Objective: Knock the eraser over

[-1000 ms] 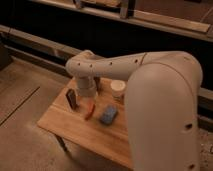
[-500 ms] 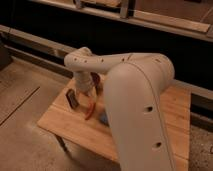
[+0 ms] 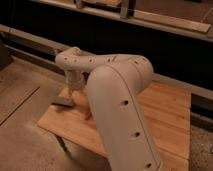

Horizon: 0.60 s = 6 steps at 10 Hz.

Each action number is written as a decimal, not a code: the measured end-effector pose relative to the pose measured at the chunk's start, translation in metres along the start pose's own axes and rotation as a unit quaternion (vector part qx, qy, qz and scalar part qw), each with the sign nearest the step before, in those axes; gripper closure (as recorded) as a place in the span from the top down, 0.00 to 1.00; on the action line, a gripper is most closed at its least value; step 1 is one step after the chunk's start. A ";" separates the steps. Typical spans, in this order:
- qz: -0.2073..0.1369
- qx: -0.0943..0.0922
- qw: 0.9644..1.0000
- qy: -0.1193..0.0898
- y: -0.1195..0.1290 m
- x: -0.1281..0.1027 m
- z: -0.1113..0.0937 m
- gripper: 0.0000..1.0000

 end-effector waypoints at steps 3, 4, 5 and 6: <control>0.005 -0.007 1.000 -0.017 -0.001 -0.007 -0.022 0.65; 0.012 -0.011 0.999 -0.027 -0.006 -0.008 -0.030 0.65; 0.020 -0.018 0.999 -0.040 -0.012 -0.006 -0.041 0.65; 0.024 -0.022 0.998 -0.046 -0.015 -0.004 -0.046 0.65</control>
